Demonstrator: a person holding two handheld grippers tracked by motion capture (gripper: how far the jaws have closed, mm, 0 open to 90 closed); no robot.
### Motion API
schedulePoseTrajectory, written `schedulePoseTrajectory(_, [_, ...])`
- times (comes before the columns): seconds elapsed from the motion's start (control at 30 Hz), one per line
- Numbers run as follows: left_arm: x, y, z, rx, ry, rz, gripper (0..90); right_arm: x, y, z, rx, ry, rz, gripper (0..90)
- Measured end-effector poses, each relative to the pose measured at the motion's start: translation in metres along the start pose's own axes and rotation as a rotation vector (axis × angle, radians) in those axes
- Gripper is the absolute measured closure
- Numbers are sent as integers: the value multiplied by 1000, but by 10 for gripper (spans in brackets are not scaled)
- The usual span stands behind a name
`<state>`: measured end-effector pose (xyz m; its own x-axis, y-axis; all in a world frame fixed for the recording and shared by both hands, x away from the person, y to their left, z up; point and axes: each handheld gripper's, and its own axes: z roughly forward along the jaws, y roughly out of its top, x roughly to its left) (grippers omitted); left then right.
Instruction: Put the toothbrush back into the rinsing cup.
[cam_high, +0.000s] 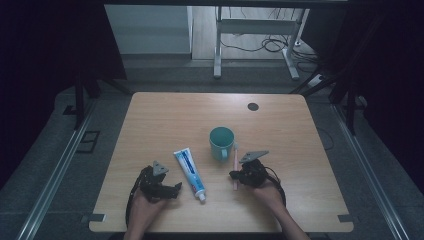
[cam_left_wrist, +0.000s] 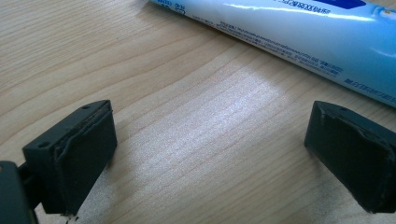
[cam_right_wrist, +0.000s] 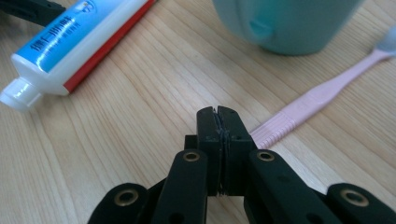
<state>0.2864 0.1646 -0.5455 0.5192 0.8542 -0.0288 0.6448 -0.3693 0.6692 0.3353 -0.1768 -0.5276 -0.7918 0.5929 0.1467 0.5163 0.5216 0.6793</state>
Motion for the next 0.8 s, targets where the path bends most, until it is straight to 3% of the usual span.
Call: schedulePoseTrajectory(0.8, [0, 0, 0, 0, -1, 1, 24, -26, -24, -26, 10, -67, 61, 878])
